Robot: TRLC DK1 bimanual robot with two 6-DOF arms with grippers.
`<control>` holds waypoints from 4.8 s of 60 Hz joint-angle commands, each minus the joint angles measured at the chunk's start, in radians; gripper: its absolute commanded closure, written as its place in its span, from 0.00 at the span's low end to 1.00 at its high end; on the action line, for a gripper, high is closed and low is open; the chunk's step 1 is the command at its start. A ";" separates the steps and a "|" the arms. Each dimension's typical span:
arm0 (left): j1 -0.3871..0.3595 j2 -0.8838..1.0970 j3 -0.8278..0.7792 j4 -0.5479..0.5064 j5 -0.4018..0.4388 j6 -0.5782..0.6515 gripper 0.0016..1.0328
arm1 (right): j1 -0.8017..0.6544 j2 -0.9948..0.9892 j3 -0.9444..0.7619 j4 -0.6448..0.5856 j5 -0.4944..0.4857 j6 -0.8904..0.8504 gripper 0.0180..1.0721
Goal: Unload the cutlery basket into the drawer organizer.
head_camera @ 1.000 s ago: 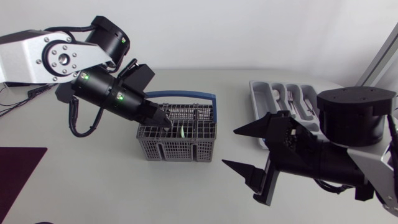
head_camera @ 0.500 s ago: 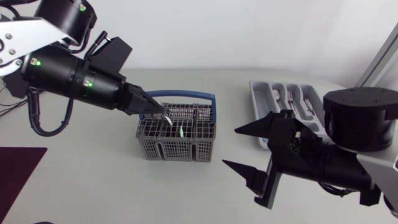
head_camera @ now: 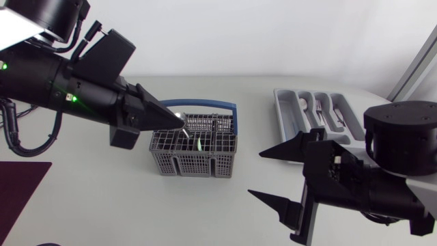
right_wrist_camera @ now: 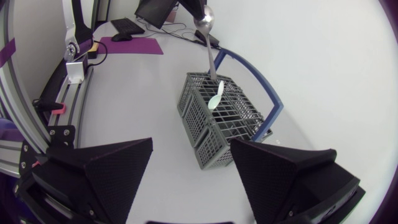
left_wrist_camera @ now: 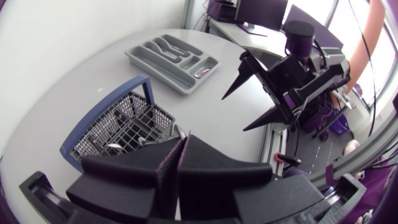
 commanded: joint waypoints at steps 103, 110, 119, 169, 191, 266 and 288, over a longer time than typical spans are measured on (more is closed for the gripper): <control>-0.142 0.153 -0.007 -0.206 0.321 0.701 0.82 | 0.136 0.183 0.058 0.085 -0.121 -0.141 0.84; -0.145 0.164 -0.004 -0.206 0.323 0.692 0.82 | 0.150 0.178 0.047 0.084 -0.119 -0.140 0.87; -0.148 0.172 -0.006 -0.206 0.324 0.691 0.82 | 0.165 0.172 0.032 0.084 -0.101 -0.141 0.92; -0.042 0.184 0.120 -0.059 0.321 0.355 0.08 | -0.014 -0.036 -0.055 -0.059 -0.063 -0.232 0.94; -0.050 0.164 0.045 0.022 0.060 0.186 0.08 | -0.525 -0.122 -0.158 -0.134 -0.222 -0.577 0.94; -0.022 0.167 -0.018 -0.002 -0.056 0.163 0.09 | -1.113 0.878 0.093 0.490 -0.181 -1.200 0.94; -0.025 0.166 -0.020 -0.007 -0.056 0.163 0.09 | -1.085 0.899 0.057 0.585 -0.127 -1.194 0.52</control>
